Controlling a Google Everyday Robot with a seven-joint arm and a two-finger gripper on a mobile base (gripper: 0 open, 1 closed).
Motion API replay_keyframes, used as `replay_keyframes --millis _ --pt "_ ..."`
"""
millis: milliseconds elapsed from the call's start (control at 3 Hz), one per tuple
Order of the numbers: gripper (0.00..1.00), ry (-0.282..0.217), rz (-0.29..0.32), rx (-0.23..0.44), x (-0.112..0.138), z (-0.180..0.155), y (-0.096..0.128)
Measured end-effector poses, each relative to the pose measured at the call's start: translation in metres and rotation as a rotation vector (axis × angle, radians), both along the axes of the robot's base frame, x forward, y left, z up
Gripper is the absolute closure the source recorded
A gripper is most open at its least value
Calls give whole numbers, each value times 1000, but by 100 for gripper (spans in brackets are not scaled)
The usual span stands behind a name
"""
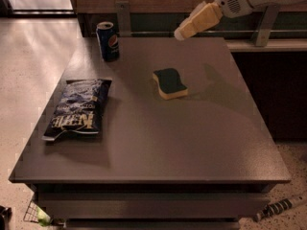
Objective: Pick pepsi can
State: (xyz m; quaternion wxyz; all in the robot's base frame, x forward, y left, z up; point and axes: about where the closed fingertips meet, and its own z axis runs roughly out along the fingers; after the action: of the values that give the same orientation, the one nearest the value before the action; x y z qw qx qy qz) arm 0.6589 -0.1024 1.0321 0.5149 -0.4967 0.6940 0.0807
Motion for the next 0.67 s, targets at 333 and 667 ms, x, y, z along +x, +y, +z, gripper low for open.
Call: replay_keyframes --millis 333,667 --pt "0 -6 81 114 32 -4 42" --pt "0 18 122 174 54 -18 74"
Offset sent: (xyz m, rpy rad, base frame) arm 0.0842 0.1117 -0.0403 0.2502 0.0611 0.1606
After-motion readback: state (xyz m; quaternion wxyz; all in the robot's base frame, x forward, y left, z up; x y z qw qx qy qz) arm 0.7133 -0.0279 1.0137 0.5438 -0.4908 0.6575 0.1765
